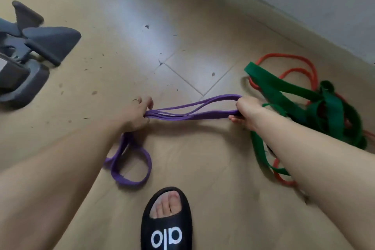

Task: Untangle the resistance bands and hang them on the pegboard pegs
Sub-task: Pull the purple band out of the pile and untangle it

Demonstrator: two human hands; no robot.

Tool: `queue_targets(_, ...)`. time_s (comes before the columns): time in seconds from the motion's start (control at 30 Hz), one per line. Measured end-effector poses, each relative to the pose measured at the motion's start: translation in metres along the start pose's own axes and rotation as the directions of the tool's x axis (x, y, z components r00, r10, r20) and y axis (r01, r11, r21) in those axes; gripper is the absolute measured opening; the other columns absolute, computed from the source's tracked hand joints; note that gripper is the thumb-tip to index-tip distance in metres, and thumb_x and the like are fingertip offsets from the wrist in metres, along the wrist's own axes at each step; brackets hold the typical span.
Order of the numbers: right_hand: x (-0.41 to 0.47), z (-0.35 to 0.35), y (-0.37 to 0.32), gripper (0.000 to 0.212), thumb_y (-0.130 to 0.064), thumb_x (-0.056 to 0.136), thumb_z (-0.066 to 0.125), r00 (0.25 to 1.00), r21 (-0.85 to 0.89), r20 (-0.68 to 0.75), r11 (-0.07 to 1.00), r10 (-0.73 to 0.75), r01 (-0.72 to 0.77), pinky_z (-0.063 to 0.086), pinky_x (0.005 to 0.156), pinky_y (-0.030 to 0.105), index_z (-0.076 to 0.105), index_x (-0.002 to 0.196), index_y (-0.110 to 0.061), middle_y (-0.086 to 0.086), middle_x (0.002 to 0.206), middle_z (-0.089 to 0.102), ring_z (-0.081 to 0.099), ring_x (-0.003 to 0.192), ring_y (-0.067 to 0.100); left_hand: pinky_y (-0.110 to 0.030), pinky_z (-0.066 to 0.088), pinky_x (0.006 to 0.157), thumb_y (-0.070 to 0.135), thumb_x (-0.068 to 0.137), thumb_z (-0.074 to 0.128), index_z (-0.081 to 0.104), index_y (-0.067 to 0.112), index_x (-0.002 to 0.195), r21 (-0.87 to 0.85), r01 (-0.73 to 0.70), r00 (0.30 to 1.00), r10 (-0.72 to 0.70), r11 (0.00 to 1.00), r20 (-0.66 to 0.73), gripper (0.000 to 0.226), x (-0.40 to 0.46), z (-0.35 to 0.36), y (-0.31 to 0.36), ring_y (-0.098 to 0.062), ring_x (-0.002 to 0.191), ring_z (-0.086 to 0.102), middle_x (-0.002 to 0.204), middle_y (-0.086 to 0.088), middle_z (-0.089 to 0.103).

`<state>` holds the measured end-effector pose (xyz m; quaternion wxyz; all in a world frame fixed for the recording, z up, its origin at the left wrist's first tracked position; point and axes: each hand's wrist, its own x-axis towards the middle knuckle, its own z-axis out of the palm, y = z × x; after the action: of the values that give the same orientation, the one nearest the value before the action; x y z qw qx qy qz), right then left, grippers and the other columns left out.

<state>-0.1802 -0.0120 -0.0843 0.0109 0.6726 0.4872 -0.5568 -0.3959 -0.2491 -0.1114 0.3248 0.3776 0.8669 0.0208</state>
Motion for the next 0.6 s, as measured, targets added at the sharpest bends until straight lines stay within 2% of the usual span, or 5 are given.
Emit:
queue_targets(0.13,0.026,0.006,0.001,0.032,-0.009,0.099,0.043,0.972,-0.287,-0.098,0.941,-0.213,0.177,0.050,0.035,0.023,0.049,0.129,-0.019,0.018,0.116,0.066,0.064,0.048,0.024,-0.050,0.046,0.092,0.015,0.087,0.054,0.045,0.022,0.127,0.072,0.049,0.986,-0.037,0.996,-0.160,0.042,-0.002,0.038,-0.003,-0.036,0.112,0.043,0.121,-0.011,0.040)
queue_targets(0.23,0.038,0.004,0.004,0.052,-0.017,0.099,0.050,0.934,-0.564,-0.060,0.784,-0.353,0.260,0.059,0.074,0.034,0.038,0.149,-0.020,0.020,0.132,0.057,0.072,0.090,0.034,-0.046,0.045,0.094,0.030,0.084,0.062,0.042,0.022,0.132,0.084,0.079,0.972,-0.058,0.993,-0.229,0.053,-0.011,0.043,-0.003,-0.034,0.116,0.046,0.125,-0.010,0.045)
queue_targets(0.33,0.027,0.006,0.002,0.054,-0.025,0.096,0.053,0.833,-0.828,-0.036,0.482,-0.552,0.285,0.045,0.085,0.043,0.037,0.147,-0.018,0.022,0.144,0.041,0.055,0.118,0.040,-0.043,0.043,0.094,0.051,0.070,0.070,0.037,0.023,0.135,0.168,0.127,0.978,-0.096,0.978,-0.183,0.078,-0.024,0.042,-0.015,-0.032,0.114,0.046,0.123,-0.009,0.045)
queue_targets(0.43,0.015,0.018,-0.002,0.078,-0.043,0.088,0.058,0.614,-0.834,0.340,0.073,-0.712,0.547,0.035,0.112,0.048,0.027,0.155,-0.020,0.019,0.154,0.035,0.038,0.138,0.038,-0.042,0.042,0.098,0.054,0.063,0.076,0.034,0.022,0.137,0.223,0.190,0.977,-0.162,0.956,-0.137,0.091,-0.034,0.045,-0.026,-0.032,0.117,0.045,0.126,-0.010,0.044)
queue_targets(0.6,0.010,0.064,-0.001,0.115,-0.061,0.078,0.068,0.458,-0.617,0.779,-0.390,-0.429,0.683,0.006,0.127,0.053,0.002,0.163,-0.019,0.007,0.166,0.022,0.016,0.155,0.030,-0.038,0.043,0.084,0.018,0.076,0.066,0.039,0.016,0.120,0.241,0.186,0.975,-0.148,0.952,-0.168,0.053,-0.040,0.048,-0.033,-0.032,0.112,0.047,0.118,-0.010,0.047)
